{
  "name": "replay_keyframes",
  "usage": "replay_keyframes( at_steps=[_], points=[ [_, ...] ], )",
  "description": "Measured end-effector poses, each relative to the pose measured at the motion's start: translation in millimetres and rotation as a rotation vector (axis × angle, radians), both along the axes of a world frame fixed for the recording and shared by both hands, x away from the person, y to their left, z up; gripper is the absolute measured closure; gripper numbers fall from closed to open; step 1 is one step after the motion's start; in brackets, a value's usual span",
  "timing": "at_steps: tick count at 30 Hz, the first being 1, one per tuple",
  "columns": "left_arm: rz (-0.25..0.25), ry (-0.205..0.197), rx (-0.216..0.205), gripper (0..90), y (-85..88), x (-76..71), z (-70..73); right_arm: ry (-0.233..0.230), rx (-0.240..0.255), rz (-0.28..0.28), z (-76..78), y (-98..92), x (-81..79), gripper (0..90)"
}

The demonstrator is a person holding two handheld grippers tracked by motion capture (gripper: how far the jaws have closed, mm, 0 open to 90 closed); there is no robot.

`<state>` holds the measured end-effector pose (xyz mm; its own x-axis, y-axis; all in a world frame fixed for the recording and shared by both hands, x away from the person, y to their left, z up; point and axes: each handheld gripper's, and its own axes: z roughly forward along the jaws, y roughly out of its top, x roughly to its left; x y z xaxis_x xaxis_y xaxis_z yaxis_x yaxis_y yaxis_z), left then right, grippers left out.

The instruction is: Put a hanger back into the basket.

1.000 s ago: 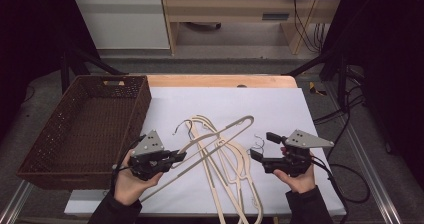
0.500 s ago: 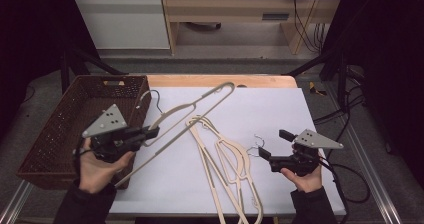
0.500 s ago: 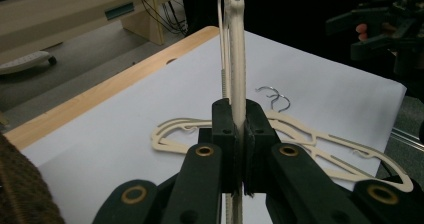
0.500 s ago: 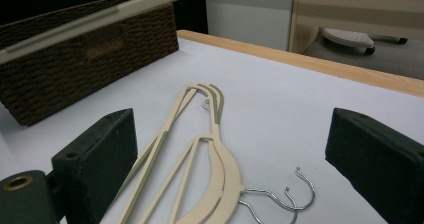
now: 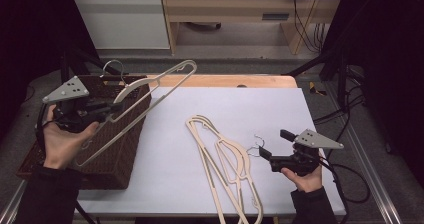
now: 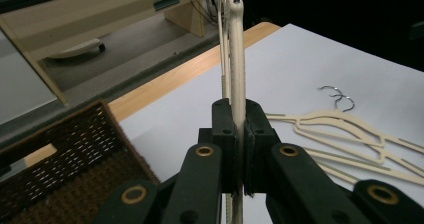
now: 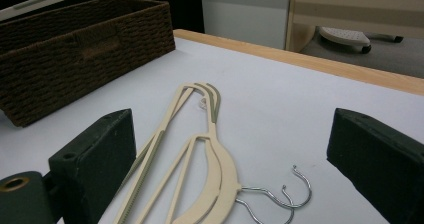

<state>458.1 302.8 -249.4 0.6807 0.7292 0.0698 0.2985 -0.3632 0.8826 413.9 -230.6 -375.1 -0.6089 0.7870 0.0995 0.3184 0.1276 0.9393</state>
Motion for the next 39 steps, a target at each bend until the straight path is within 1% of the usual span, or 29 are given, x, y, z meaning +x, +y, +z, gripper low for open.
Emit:
replay_keyframes(
  at_steps=[3,5,8,10,11,12,14,15,17,22,25,28,30,32,33,34,35,37,38,39],
  points=[
    [0.042,0.008,0.015,86.6,13.4,9.2,-4.0,0.000,0.002,0.002,-0.2,0.3,0.0,5.7],
    [0.060,0.014,0.025,86.5,22.7,14.2,-6.4,0.000,-0.002,0.000,-0.5,0.6,0.2,5.7],
    [0.073,0.021,0.008,86.5,36.2,18.7,-10.6,0.002,-0.005,-0.002,-1.2,0.8,0.8,5.7],
    [0.089,0.029,-0.009,86.5,46.7,20.9,-14.4,0.004,-0.005,-0.004,-1.5,0.8,0.9,5.7],
    [0.098,0.032,-0.009,86.5,51.1,21.6,-15.9,0.007,-0.004,-0.004,-1.6,0.9,0.9,5.8],
    [0.102,0.032,0.001,86.5,54.8,22.2,-16.7,0.008,-0.004,-0.001,-1.6,0.9,0.8,5.8],
    [0.116,0.037,0.005,86.5,63.0,23.3,-20.3,0.009,-0.005,0.004,-1.9,1.0,1.0,5.8],
    [0.118,0.039,0.012,86.6,66.3,23.7,-22.2,0.008,-0.005,-0.002,-2.1,1.6,1.4,5.7],
    [0.141,0.048,0.025,86.5,74.7,24.9,-28.1,0.008,-0.009,-0.003,-2.5,1.7,1.7,5.7],
    [0.170,0.067,0.041,86.5,88.1,26.9,-37.8,0.006,-0.014,0.002,-2.6,1.5,1.7,5.7],
    [0.192,0.058,0.046,86.6,96.7,26.8,-41.4,0.008,-0.016,0.002,-2.7,1.4,1.8,5.7],
    [0.197,0.058,0.042,86.5,106.3,26.2,-43.2,0.012,-0.013,-0.002,-3.1,2.2,2.1,5.7],
    [0.203,0.067,0.043,86.5,111.6,26.5,-45.7,0.013,-0.013,0.001,-3.3,2.6,2.1,5.7],
    [0.209,0.067,0.027,86.5,115.1,27.3,-49.4,0.010,-0.022,0.005,-3.7,2.2,2.5,5.6],
    [0.208,0.065,0.027,86.5,115.9,27.8,-50.3,0.010,-0.023,0.004,-3.8,2.3,2.6,5.6],
    [0.201,0.077,0.034,86.5,117.0,29.1,-52.2,0.011,-0.023,0.005,-3.9,2.4,2.6,5.6],
    [0.201,0.084,0.051,86.5,117.0,30.3,-54.1,0.012,-0.021,0.005,-3.8,2.6,2.6,5.6],
    [0.210,0.099,0.075,86.5,116.5,32.2,-58.9,0.013,-0.021,0.004,-4.1,2.7,2.9,5.6],
    [0.216,0.105,0.071,86.5,116.8,32.8,-62.1,0.013,-0.024,0.005,-4.2,2.7,3.0,5.6],
    [0.218,0.107,0.056,86.5,118.5,32.9,-65.1,0.013,-0.028,0.010,-4.3,2.4,2.9,5.6]
  ],
)
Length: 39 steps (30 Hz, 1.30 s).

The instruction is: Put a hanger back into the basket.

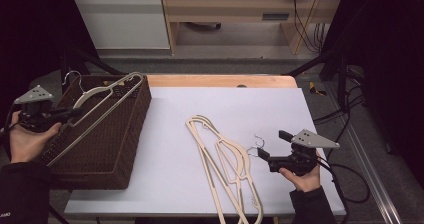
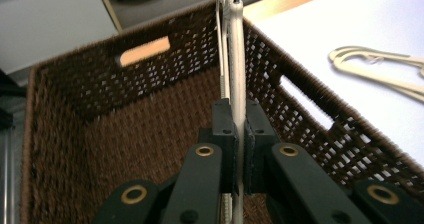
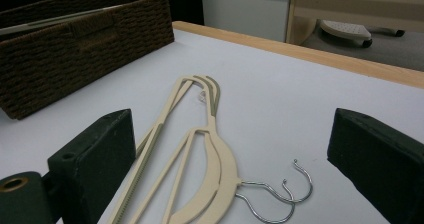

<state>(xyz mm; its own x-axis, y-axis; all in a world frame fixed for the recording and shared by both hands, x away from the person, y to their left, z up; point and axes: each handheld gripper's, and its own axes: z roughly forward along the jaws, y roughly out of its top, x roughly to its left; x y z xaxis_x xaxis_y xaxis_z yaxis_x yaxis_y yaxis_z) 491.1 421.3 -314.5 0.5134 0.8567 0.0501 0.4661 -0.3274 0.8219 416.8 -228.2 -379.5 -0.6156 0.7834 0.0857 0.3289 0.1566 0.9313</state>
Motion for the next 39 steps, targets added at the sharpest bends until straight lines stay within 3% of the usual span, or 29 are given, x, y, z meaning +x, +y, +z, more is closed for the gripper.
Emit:
replay_keyframes(
  at_steps=[3,15,18,21,25,32,37,39],
  points=[
    [0.017,0.010,-0.034,86.5,7.6,-0.6,-10.3,0.004,0.005,-0.003,-0.3,1.1,0.3,5.6],
    [0.093,0.139,-0.009,86.0,9.6,13.4,-63.0,0.007,-0.001,-0.001,-1.2,1.8,0.8,5.4],
    [0.119,0.170,-0.011,85.3,11.5,13.8,-64.7,0.008,0.000,-0.001,-1.3,1.6,0.8,5.4],
    [0.171,0.173,0.027,83.6,12.0,14.7,-66.4,0.008,-0.003,0.001,-2.0,2.5,1.1,5.5],
    [0.214,0.180,0.005,78.9,18.1,13.5,-66.4,0.012,-0.005,0.005,-2.1,2.5,1.0,5.4],
    [0.261,0.204,0.025,72.3,28.9,8.3,-64.9,0.011,-0.004,0.006,-2.8,3.4,1.6,5.4],
    [0.331,0.246,0.026,69.6,34.1,13.0,-69.4,0.020,-0.002,0.009,-3.7,5.3,1.9,5.4],
    [0.335,0.251,0.026,69.0,34.5,13.4,-69.8,0.018,-0.005,0.009,-3.6,5.0,1.9,5.4]
  ],
)
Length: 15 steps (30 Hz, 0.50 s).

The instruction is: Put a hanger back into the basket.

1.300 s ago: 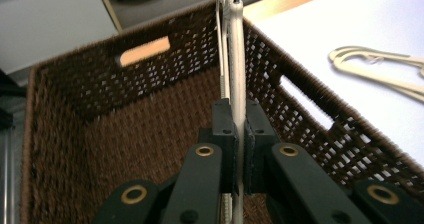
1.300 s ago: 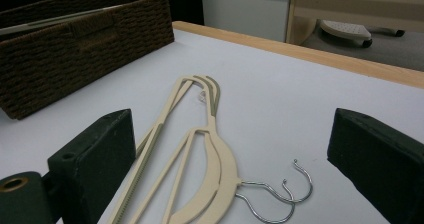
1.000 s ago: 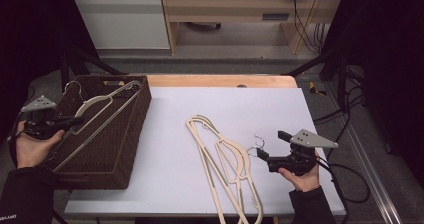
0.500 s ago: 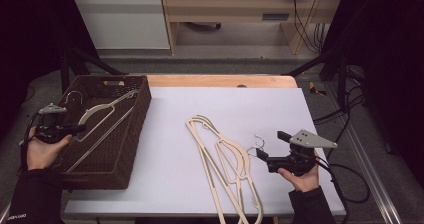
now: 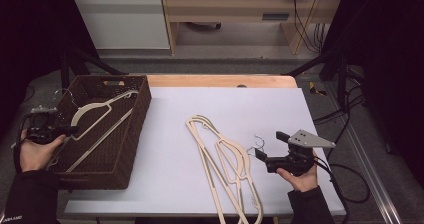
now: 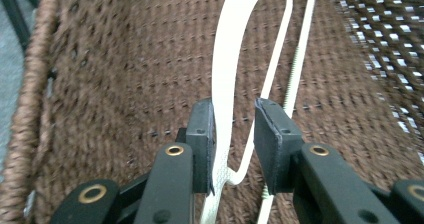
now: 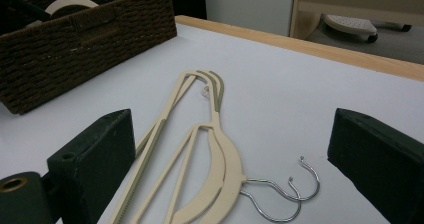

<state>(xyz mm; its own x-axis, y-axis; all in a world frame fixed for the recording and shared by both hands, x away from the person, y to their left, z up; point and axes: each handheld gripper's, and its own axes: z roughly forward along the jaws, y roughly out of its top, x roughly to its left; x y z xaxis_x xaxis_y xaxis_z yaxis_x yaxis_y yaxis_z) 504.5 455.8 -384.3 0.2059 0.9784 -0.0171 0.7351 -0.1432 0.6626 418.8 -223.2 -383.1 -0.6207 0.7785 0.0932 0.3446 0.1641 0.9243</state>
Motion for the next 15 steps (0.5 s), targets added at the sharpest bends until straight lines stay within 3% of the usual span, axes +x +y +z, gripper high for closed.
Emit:
replay_keyframes(
  at_steps=[6,10,15],
  points=[
    [0.018,0.024,0.012,64.1,0.7,2.3,-3.2,-0.006,0.004,-0.003,0.5,-0.7,-0.3,5.4],
    [0.027,0.044,0.020,55.9,0.3,4.0,-7.0,-0.005,0.002,-0.001,0.3,-0.4,-0.1,5.4],
    [0.039,0.037,0.010,50.4,1.2,3.6,-6.1,-0.006,0.006,-0.001,0.6,-0.6,-0.3,5.4]
  ],
)
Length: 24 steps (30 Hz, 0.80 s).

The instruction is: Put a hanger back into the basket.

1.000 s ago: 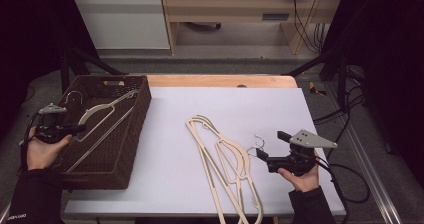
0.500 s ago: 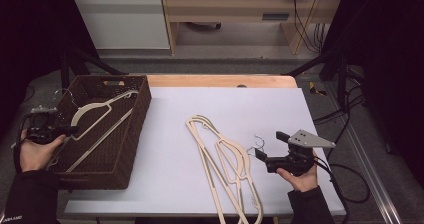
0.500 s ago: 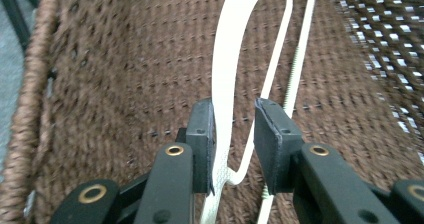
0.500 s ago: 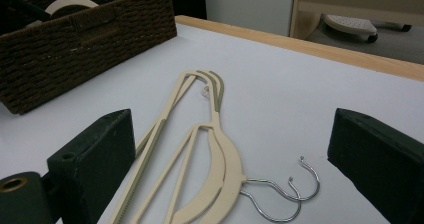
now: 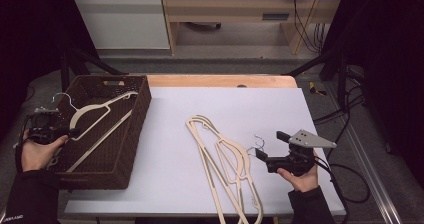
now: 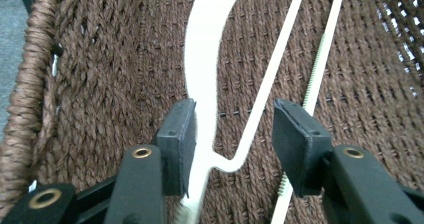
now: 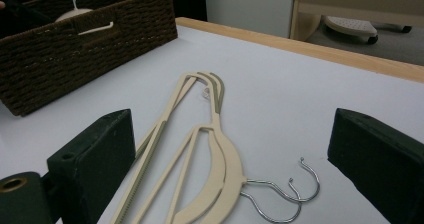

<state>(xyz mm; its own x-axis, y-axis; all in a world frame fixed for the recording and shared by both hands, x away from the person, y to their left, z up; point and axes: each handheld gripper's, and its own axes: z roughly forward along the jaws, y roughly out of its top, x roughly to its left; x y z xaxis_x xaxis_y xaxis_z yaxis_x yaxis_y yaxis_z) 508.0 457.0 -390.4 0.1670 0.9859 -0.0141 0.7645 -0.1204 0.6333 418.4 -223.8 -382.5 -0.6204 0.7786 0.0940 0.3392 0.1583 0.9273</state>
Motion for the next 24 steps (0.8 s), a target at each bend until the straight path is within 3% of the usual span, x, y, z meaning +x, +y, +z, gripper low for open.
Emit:
replay_keyframes(
  at_steps=[3,9,13,14,19,24],
  points=[
    [0.001,-0.014,0.002,43.5,-1.2,-1.0,2.5,0.001,-0.001,0.002,-0.1,0.1,0.1,5.4],
    [-0.043,-0.119,-0.019,35.0,-12.2,-9.2,19.8,-0.003,0.000,0.002,0.9,-1.2,-0.7,5.4],
    [-0.080,-0.210,-0.060,30.4,-25.1,-16.9,33.2,-0.016,0.010,-0.004,3.2,-3.4,-2.5,5.5],
    [-0.108,-0.254,-0.076,29.5,-32.5,-21.3,39.7,-0.015,0.019,-0.011,3.8,-3.3,-2.9,5.5],
    [-0.186,-0.394,-0.134,19.6,-57.4,-35.2,56.1,-0.027,0.025,-0.012,5.7,-5.8,-4.5,5.5],
    [-0.251,-0.488,-0.172,11.2,-83.7,-49.5,69.6,-0.030,0.030,-0.010,6.9,-7.4,-6.2,5.6]
  ],
)
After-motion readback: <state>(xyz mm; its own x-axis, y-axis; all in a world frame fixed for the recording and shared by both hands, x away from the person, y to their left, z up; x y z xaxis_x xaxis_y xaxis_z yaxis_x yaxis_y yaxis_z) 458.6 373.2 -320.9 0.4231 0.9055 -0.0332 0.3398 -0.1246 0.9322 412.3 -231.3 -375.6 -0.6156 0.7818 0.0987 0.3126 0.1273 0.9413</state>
